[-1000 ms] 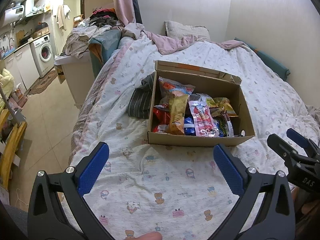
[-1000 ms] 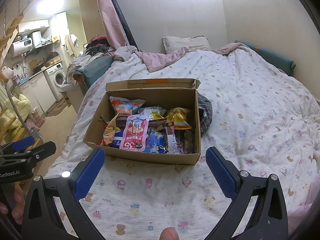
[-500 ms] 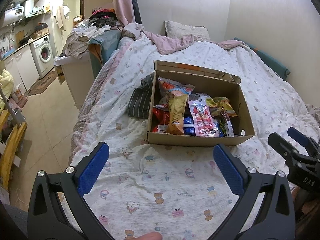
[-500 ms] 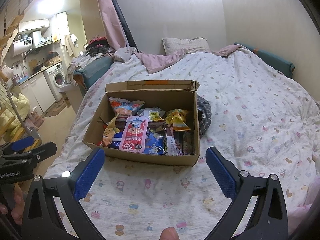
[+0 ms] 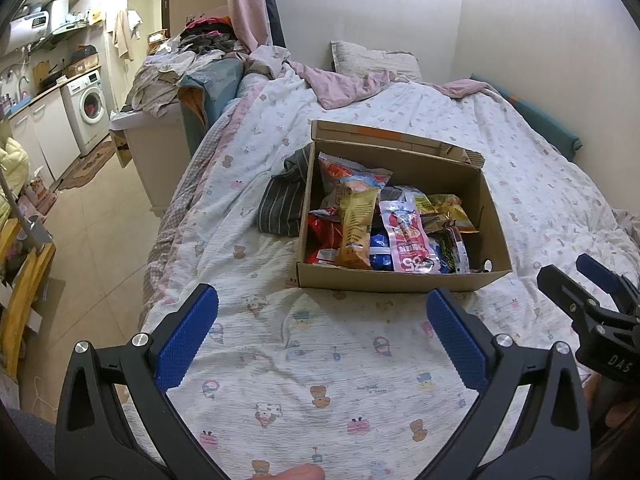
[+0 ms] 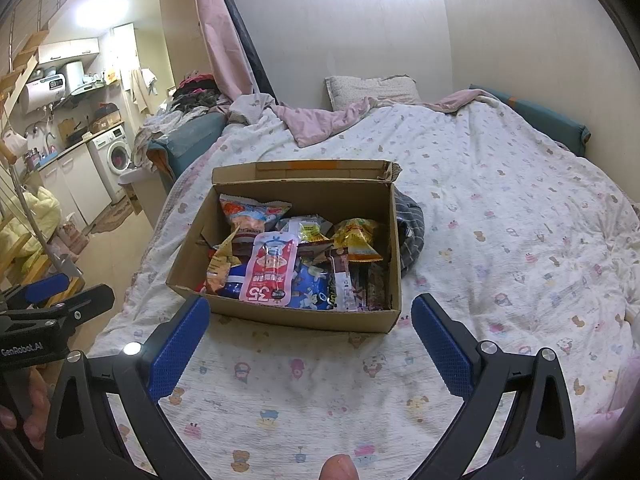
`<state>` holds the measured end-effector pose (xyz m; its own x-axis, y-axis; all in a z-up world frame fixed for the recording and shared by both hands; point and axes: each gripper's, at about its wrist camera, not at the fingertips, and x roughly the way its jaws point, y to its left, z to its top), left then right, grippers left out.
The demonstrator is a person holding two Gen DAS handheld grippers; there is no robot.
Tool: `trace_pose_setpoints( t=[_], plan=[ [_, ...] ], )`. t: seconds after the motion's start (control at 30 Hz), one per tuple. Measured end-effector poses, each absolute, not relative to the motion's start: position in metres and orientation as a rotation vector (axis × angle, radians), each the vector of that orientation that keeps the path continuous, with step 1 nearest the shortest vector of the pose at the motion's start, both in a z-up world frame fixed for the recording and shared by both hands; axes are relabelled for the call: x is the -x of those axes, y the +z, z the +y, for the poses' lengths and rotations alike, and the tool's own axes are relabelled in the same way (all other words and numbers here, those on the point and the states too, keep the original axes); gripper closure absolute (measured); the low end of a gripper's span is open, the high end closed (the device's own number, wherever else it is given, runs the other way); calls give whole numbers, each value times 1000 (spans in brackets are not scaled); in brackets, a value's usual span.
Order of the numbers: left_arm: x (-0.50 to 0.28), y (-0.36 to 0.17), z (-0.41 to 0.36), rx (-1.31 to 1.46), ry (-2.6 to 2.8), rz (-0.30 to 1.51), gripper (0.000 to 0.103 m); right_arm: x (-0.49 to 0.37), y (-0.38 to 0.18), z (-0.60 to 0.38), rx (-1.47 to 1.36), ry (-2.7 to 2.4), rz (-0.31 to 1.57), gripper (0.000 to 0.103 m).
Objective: Organize snacks
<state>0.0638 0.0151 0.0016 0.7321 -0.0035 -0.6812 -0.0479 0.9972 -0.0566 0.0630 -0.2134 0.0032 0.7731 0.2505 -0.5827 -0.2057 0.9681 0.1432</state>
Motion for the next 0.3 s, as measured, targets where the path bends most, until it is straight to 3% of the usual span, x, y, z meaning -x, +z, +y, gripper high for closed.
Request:
trace_pose_setpoints(
  t=[0.3],
  plan=[
    [-65,-1,16,78,31,754,0,-65,4,-208,-77,255,634,0]
  ],
)
